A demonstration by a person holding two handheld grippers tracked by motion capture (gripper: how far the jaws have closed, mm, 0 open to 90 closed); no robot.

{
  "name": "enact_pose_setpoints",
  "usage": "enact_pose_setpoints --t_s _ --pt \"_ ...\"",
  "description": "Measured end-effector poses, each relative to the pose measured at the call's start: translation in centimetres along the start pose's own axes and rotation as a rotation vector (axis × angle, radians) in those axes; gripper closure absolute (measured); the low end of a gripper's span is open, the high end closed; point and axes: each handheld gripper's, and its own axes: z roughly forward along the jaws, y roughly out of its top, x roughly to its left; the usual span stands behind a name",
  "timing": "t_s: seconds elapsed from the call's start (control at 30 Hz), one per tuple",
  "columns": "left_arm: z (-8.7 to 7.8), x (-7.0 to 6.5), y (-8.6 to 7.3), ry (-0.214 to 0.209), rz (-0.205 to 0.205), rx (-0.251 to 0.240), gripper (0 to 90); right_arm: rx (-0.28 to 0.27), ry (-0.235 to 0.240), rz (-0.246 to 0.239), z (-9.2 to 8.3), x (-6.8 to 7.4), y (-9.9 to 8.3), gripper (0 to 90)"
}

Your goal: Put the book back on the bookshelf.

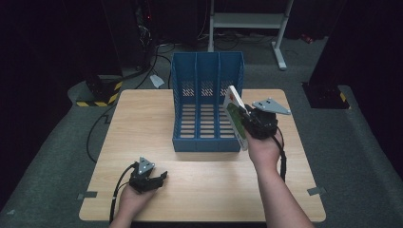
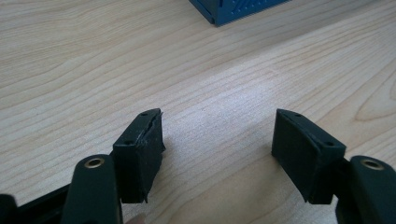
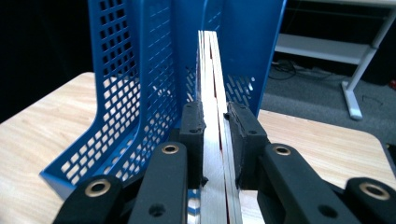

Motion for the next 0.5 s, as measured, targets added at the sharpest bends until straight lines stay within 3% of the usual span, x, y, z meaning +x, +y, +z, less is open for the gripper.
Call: enact_pose_setpoints --t_s 0.5 --pt "0.0 0.0 0.0 -0.004 -0.005 0.001 33.4 0.030 -0.087 0.066 4.9 -0.5 1.1 77.0"
